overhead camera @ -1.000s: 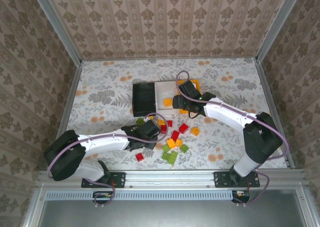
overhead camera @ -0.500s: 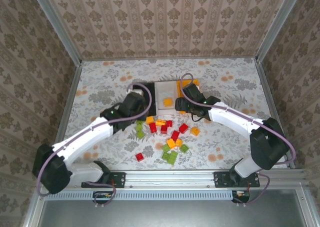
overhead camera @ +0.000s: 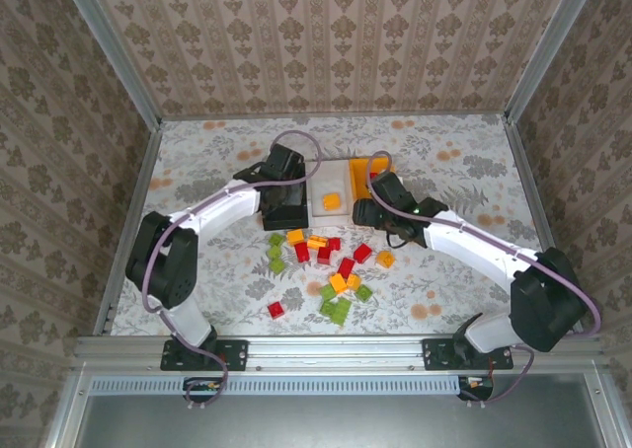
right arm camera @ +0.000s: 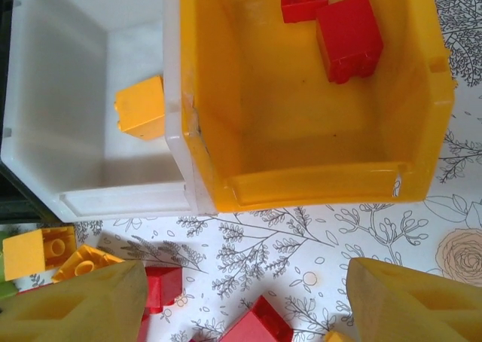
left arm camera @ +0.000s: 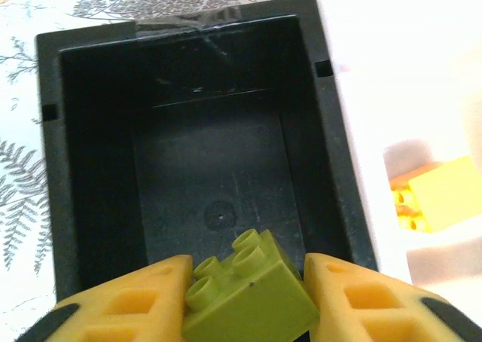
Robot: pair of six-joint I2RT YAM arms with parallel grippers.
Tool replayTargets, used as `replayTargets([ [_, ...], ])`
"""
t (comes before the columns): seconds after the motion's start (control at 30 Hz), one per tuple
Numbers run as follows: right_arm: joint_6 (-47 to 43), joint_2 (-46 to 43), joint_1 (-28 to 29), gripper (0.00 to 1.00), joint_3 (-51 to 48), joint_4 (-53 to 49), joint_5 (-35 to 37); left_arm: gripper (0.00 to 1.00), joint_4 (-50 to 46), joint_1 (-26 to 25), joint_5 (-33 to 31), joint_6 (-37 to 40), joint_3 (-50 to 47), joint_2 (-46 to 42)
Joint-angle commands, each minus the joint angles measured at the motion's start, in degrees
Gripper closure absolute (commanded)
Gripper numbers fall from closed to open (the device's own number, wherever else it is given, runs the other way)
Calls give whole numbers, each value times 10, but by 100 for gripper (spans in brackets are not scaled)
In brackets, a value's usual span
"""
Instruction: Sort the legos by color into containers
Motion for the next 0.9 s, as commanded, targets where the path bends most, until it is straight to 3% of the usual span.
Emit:
replayTargets([
  [0.0,3,-34,-3,28,-17,-33,-8,49,-20,2,12,11,28,8],
  [0.33,24,-84,-2,27,-86,-76,-4,1,2,-37,53,-17,-7,-116],
  [0.7,22,-69,3,29,-174,-32,-50,0,27,-165,-12,-56,-180,-297],
  [0.87,28,-44,5,29,-177,0,-47,0,42,-188,-40,-93,-260,-360],
])
